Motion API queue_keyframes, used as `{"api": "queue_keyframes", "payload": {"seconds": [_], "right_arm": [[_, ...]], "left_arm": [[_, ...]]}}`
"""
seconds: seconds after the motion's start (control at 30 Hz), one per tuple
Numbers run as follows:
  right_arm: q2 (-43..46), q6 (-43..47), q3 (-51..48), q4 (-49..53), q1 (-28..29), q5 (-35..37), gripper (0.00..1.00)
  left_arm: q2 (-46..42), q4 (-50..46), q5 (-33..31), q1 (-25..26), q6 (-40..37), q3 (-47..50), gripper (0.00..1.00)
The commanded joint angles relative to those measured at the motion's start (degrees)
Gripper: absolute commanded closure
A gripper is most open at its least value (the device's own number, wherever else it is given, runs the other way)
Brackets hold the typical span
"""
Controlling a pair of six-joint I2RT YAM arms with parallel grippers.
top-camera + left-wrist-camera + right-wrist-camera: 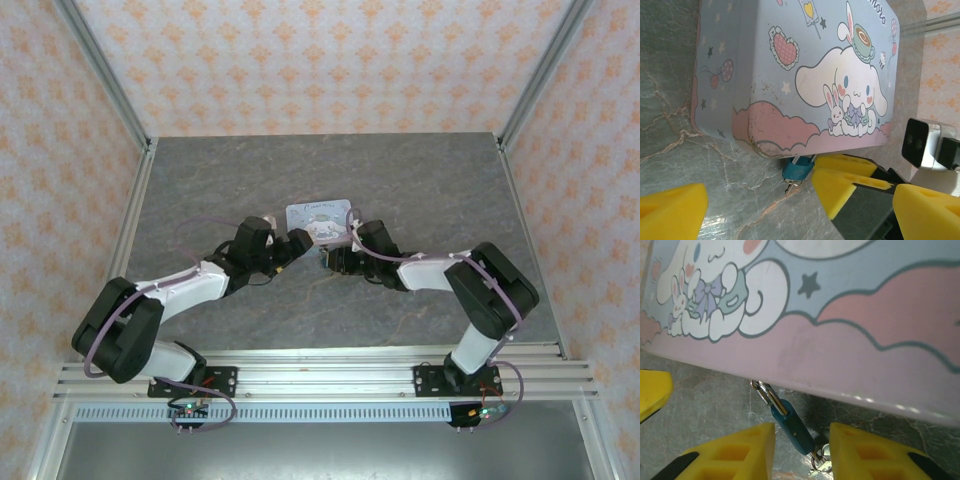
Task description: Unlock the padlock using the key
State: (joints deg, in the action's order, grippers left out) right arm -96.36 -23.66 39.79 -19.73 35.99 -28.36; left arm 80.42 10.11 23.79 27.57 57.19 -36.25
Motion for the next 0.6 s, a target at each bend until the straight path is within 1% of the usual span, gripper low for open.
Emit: {"api": "queue_keyframes", "payload": {"seconds": [0.0,0.57], "right_arm": [[-1.10,2.16,2.20,0.65,0.82,-1.08,0.66],[-3.69,2.60,2.22,0.21,1.89,0.10,0.71]], "left_arm": [[0.55,1.84,0.58,-0.51,0.91,0.24,0.05],[1.70,3.25,0.87,-0.56,1.63,0.30,0.05]]}}
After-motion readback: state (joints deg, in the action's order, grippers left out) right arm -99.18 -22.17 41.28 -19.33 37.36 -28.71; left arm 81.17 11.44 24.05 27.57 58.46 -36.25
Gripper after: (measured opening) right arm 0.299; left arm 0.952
